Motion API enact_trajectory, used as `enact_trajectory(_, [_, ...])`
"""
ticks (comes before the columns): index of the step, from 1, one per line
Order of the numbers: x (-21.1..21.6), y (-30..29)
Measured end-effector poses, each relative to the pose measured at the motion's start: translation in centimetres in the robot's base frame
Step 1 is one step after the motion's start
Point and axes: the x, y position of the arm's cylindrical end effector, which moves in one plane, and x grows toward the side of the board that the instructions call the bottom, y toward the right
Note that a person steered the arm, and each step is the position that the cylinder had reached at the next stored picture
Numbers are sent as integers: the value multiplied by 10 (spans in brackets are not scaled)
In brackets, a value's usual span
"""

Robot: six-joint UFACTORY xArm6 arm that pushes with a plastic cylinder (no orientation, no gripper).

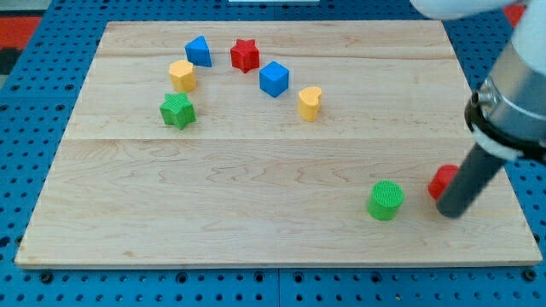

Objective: Push red circle to the right of the red star

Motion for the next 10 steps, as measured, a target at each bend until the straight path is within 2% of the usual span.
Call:
enact_trajectory(1, [-39, -7])
enact_trajectory(2, [-28, -6])
enact_trajectory(3, [-43, 19])
enact_trajectory(5, [-134, 29])
enact_trajectory(6, [-165, 29])
enact_trajectory(7, [-202, 10])
enact_trajectory(8, [-240, -59])
enact_trajectory(9, [-258, -76])
enact_trajectory(10, [-179, -39])
